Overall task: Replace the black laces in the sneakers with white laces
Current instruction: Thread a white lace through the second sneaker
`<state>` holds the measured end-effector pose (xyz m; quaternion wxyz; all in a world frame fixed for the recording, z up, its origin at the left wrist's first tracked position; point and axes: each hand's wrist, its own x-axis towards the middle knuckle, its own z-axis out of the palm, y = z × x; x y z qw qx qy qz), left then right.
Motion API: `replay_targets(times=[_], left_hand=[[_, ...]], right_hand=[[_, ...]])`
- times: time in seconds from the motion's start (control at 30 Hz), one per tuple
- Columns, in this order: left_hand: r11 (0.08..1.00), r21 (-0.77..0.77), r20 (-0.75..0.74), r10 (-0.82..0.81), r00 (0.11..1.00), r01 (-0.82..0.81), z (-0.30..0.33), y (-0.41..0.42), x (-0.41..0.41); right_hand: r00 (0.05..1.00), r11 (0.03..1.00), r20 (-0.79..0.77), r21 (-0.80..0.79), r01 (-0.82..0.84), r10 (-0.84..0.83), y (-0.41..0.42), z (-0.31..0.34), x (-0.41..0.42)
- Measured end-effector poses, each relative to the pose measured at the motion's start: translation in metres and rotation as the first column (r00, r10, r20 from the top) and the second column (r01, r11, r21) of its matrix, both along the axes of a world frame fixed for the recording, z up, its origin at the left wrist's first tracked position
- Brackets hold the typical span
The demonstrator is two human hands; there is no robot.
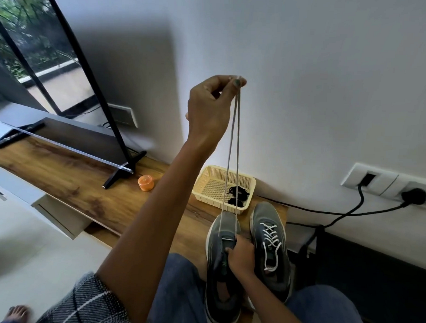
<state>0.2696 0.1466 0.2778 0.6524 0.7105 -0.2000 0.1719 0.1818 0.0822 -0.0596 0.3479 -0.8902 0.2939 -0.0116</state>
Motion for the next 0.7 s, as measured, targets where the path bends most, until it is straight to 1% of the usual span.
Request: replay_targets(times=[0.1,0.2,0.27,0.33,0.37,0.4,0.47,0.5,0.57,0.6,0.7], left_hand=[[0.993,0.082,-0.002,-0.084,0.996,0.084,0.001,0.001,0.0],[0.981,0.145,-0.02,-0.129,0.991,0.13,0.003,0.004,0.0],[0.973,0.184,-0.028,-0.136,0.99,0.138,0.003,0.007,0.001],[0.966,0.206,-0.039,-0.152,0.988,0.157,0.003,0.009,0.002],[0.961,0.217,-0.042,-0.164,0.986,0.169,0.004,0.009,0.0],[0.956,0.229,-0.046,-0.176,0.983,0.182,0.005,0.009,0.0],[0.945,0.259,-0.048,-0.193,0.98,0.199,0.008,0.009,-0.003],[0.94,0.277,-0.048,-0.195,0.98,0.2,0.009,0.009,-0.005],[0.928,0.317,-0.039,-0.193,0.981,0.195,0.012,0.008,-0.008],[0.924,0.33,-0.033,-0.194,0.98,0.194,0.014,0.007,-0.009],[0.919,0.334,-0.035,-0.21,0.977,0.21,0.015,0.007,-0.012]], right_hand=[[0.995,0.996,-0.041,0.009,-0.089,0.089,-0.003,0.005,0.003],[0.98,0.973,-0.074,0.151,-0.173,0.185,-0.016,0.029,0.006],[0.987,0.959,0.014,0.238,-0.156,0.158,-0.024,0.064,0.005],[0.984,0.956,0.176,0.286,-0.063,0.012,-0.029,0.113,0.004],[0.955,0.947,0.289,0.319,-0.031,-0.066,-0.031,0.142,0.003],[0.905,0.93,0.407,0.364,-0.038,-0.122,-0.032,0.17,0.003],[0.776,0.893,0.608,0.428,-0.141,-0.169,-0.036,0.227,0.002],[0.715,0.881,0.679,0.429,-0.201,-0.168,-0.038,0.252,0.001],[0.619,0.874,0.774,0.388,-0.294,-0.135,-0.04,0.29,-0.002],[0.589,0.874,0.799,0.369,-0.317,-0.124,-0.041,0.303,-0.004],[0.563,0.871,0.816,0.364,-0.329,-0.128,-0.041,0.324,-0.007]])
